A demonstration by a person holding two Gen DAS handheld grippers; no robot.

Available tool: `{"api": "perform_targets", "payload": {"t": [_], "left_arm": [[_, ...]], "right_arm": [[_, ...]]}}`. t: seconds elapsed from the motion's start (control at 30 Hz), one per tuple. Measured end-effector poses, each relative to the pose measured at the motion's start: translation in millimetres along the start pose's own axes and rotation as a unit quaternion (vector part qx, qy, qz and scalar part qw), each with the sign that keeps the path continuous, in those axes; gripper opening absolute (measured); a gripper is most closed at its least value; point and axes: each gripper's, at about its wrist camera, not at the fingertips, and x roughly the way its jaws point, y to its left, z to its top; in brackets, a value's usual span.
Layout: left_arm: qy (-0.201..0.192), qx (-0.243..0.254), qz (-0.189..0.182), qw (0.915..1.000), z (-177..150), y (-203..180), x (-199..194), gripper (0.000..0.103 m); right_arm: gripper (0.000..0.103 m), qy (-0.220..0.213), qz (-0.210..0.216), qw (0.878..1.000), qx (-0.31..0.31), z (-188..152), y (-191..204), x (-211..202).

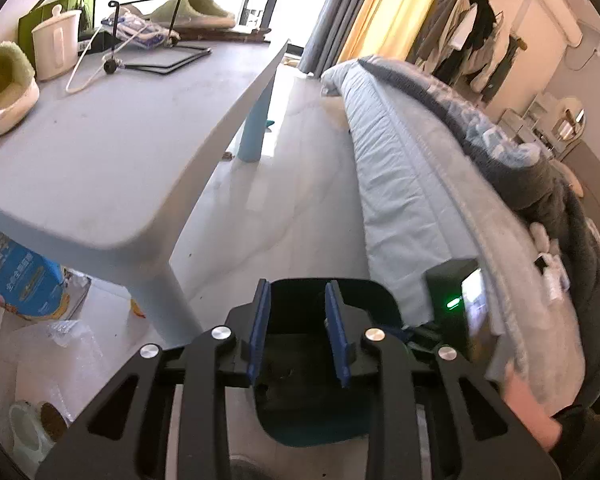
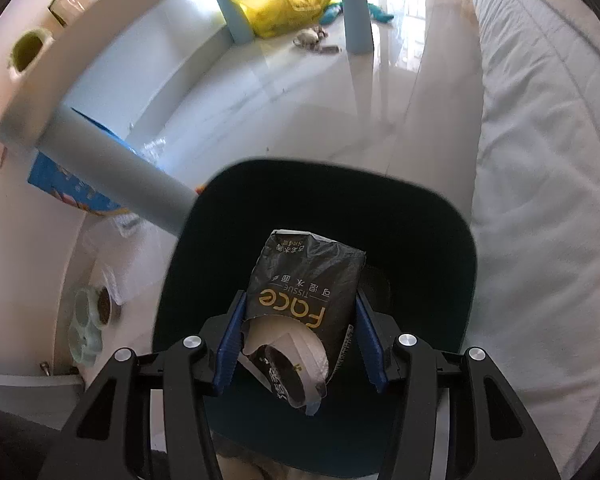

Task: Collect trash
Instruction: 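Open both grippers to drop the clip and tissue pack into the bin, then move both grippers back toward the bubble-wrap roll on the bed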

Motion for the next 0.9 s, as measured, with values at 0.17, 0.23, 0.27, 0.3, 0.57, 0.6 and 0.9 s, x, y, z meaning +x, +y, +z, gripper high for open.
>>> {"api": "perform_targets", "payload": {"t": [0.17, 0.23, 0.27, 0.3, 0.57, 0.6, 0.9], "left_arm": [[-0.016, -0.005, -0.017, 0.9997, 7, -3, -16, 0.029], [-0.027, -0.003, -0.022, 0.9994, 12, -7, -25, 0.029], [-0.033, -0.003, -0.028, 0.9991, 14, -10, -31, 0.029], [-0.039, -0.004, -0.036, 0.9986, 15, -12, -36, 0.029], [-0.071, 0.007, -0.059, 0.9957, 24, -34, -57, 0.029], [-0.073, 0.008, -0.058, 0.9956, 24, -36, -58, 0.029], [-0.088, 0.023, -0.046, 0.9948, 32, -57, -66, 0.029]], "right_arm": [[0.053, 0.019, -0.016, 1.000, -0.009, -5, 2, 11], [0.054, 0.021, -0.021, 1.000, -0.005, -6, 1, 13], [0.056, 0.025, -0.023, 0.999, -0.003, -6, 0, 15], [0.057, 0.030, -0.026, 0.999, -0.003, -7, -1, 17], [0.069, 0.018, -0.023, 1.000, 0.005, -9, 1, 3], [0.069, 0.014, -0.019, 1.000, 0.005, -8, 2, -1], [0.069, -0.051, -0.003, 0.998, -0.020, -3, 10, -59]]}}
